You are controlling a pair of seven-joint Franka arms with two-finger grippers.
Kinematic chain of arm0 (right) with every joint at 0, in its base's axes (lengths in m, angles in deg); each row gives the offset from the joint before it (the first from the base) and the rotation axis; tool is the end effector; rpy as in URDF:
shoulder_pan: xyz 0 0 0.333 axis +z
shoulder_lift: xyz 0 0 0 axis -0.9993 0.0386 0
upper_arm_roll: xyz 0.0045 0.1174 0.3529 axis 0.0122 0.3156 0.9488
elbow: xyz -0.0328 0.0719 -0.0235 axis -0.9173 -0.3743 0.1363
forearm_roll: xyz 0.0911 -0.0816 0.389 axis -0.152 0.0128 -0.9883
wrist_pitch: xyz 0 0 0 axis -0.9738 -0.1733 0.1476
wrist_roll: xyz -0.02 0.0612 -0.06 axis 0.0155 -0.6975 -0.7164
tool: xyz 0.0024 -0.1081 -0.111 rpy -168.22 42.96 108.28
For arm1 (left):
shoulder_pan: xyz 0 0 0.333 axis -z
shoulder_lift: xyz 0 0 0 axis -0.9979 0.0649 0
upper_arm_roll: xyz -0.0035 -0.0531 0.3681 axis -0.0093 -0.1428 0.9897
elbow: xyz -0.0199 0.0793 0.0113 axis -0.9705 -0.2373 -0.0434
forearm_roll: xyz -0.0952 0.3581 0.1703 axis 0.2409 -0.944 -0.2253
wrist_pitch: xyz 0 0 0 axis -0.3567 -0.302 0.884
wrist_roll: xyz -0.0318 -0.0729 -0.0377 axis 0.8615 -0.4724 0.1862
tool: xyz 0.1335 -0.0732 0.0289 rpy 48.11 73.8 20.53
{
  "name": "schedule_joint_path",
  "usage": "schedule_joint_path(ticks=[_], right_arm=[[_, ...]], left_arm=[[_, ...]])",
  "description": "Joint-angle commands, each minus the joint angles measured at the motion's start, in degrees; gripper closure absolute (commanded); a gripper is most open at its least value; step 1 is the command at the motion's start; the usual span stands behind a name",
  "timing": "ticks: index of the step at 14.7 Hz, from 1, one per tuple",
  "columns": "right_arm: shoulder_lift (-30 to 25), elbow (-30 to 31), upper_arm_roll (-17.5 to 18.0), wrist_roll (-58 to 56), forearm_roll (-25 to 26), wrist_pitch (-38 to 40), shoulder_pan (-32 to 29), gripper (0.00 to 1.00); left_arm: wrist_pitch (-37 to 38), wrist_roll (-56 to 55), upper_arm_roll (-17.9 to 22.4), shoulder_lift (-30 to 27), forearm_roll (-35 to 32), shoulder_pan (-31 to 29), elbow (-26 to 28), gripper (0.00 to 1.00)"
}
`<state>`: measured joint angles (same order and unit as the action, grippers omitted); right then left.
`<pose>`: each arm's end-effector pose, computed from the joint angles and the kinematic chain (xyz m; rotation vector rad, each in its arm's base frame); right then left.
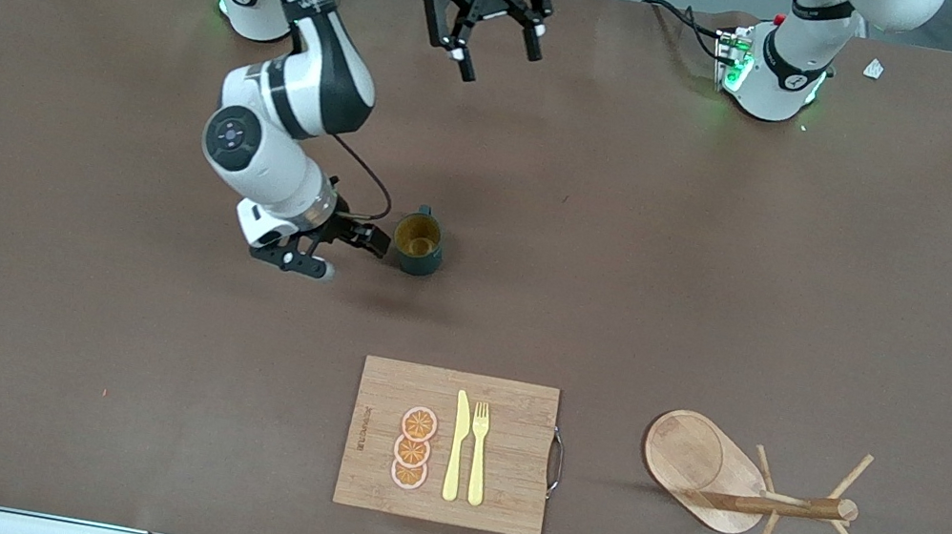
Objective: Transfer cup from left to right arm and place
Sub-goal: 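Grasp the mug rim with the right gripper while the left gripper releases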
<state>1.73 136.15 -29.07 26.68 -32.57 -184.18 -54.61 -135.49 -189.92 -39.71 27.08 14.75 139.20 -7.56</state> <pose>0.5497 0.3297 0.2774 -2.9041 0.2980 0.0896 0.3389 -0.5853 0.5891 -2.5981 -0.9442 -1.1944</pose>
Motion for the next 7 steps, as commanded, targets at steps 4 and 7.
schedule_joint_path(ticks=[4,7], right_arm=[[0.77,3.27,-0.72,4.32,-1.23,-7.2,6.1,0.05],[1.22,3.36,-0.89,4.06,-0.53,-7.2,6.63,0.25]], left_arm=[[-8.55,20.65,0.02,-8.91,10.56,-15.28,1.59,0.0],[-9.27,34.09,0.1,-11.46,21.1,-27.05,0.62,0.0]])
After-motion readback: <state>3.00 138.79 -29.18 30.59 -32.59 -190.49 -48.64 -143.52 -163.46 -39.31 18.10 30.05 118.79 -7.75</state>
